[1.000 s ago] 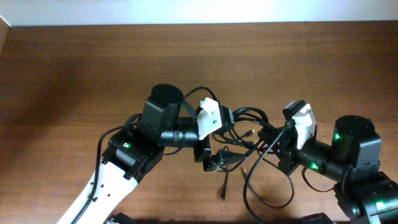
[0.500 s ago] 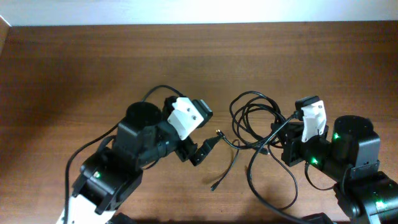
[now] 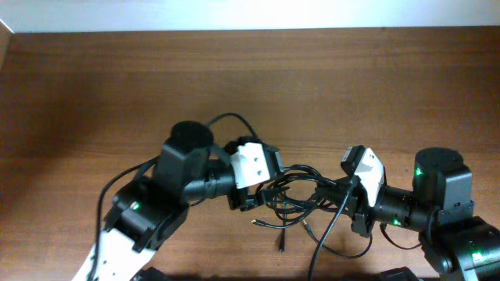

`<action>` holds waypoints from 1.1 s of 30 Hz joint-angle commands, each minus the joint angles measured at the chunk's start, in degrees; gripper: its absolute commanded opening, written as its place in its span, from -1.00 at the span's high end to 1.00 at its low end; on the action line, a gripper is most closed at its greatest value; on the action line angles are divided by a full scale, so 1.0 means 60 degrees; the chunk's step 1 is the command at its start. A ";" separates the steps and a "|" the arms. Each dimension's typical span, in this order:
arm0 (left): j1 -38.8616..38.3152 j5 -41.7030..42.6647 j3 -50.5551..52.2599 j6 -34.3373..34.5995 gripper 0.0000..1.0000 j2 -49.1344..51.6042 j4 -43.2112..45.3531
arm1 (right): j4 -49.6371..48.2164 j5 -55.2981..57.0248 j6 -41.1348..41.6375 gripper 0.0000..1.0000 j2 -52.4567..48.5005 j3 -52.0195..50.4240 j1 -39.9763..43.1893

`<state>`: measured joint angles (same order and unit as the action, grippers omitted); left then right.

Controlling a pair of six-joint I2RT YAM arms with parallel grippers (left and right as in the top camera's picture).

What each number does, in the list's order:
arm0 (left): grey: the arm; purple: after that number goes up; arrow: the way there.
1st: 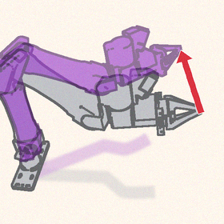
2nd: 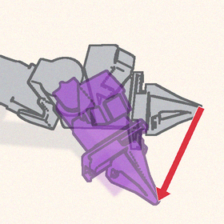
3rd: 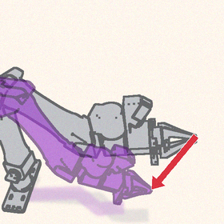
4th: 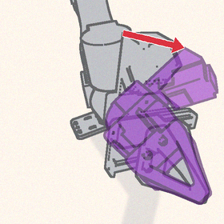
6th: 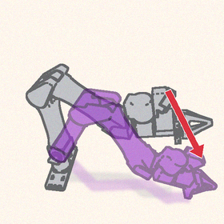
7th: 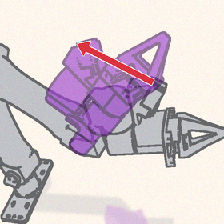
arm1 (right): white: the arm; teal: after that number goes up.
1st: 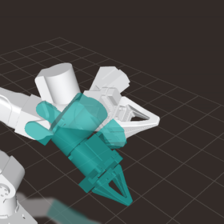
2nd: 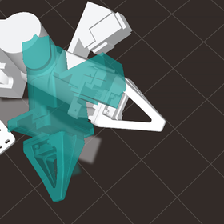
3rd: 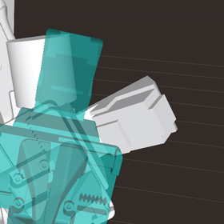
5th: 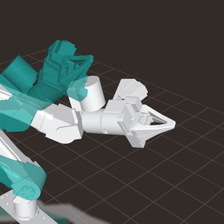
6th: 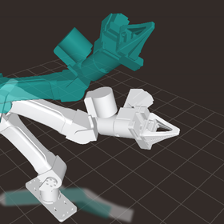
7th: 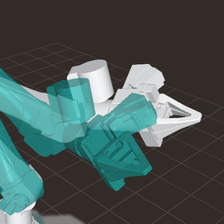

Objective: Untangle cables

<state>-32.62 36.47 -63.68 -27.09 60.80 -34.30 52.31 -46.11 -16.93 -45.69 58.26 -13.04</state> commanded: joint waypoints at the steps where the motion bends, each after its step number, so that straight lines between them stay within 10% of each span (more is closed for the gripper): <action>1: 0.0000 0.1723 -0.0157 -0.0149 -0.14 0.0947 0.0109 | -0.0026 -0.0743 -0.0142 0.92 0.0036 0.0044 0.0051; 5: 0.0000 0.2572 -0.0157 -0.0149 1.00 0.1450 0.0601 | 0.0004 -0.0710 -0.0131 0.92 -0.0011 0.0044 0.0051; 8: 0.0000 0.2568 -0.0157 -0.0149 1.00 0.1370 0.0634 | 0.0036 -0.0703 -0.0102 0.31 -0.0200 0.0044 0.0051; 14: 0.0007 0.1457 -0.0157 0.0055 1.00 0.1118 0.0616 | 0.0087 -0.0707 0.0011 0.08 -0.1067 0.0044 0.0055; 17: 0.0007 -0.0889 -0.0157 0.1883 1.00 0.1064 0.0616 | 0.0113 0.0703 0.1122 -0.14 -0.1235 0.0044 0.0055; 33: 0.0007 -0.2546 -0.0157 0.2867 1.00 0.0404 0.0412 | -0.0186 0.2554 0.2765 -0.21 -0.1217 0.0076 0.0062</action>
<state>-32.64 20.95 -63.66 -10.79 64.55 -32.16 51.79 -31.68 -1.34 -53.06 58.26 -13.04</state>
